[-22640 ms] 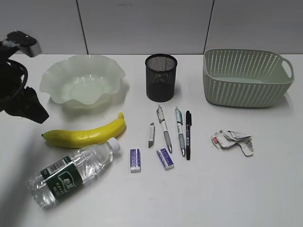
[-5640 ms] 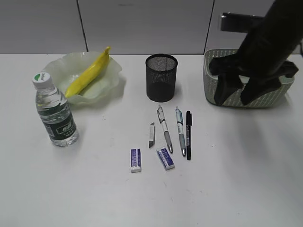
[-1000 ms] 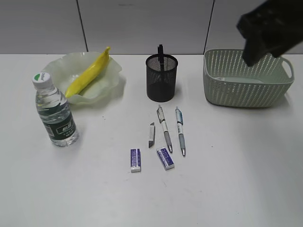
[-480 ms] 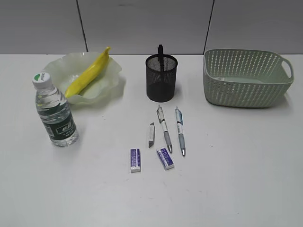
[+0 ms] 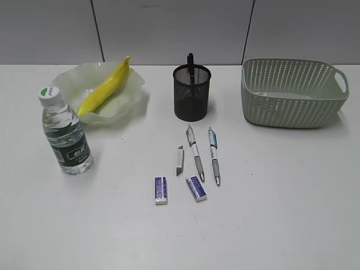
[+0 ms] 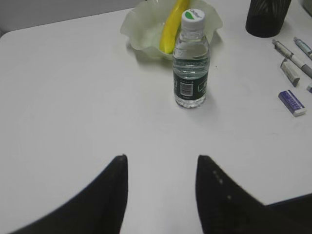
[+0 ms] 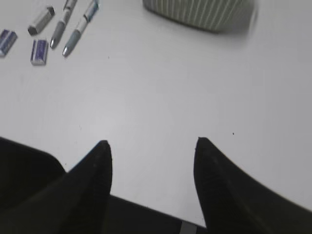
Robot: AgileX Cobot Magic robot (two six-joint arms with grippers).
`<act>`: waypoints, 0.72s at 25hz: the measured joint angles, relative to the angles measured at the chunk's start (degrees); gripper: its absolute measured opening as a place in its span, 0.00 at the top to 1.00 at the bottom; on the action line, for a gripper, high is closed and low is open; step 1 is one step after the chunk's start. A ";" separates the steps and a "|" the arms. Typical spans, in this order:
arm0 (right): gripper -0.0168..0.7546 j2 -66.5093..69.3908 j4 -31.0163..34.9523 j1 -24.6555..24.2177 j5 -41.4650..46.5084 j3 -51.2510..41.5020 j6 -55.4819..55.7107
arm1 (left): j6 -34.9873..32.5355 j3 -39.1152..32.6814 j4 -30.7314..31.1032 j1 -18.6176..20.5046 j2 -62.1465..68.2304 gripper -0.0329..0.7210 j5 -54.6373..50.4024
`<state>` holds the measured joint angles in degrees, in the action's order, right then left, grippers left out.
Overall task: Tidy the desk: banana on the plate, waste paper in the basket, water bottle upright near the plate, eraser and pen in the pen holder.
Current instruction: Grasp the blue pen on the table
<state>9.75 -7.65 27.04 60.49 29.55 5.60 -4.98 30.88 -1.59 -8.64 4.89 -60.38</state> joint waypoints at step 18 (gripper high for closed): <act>0.47 -7.20 -0.06 0.00 -0.89 -0.27 -0.33 | -18.54 25.85 -50.60 -4.21 54.43 0.50 10.45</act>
<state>2.55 -7.71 27.04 59.60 29.28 5.27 -23.51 56.73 -52.18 -12.85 59.32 -49.93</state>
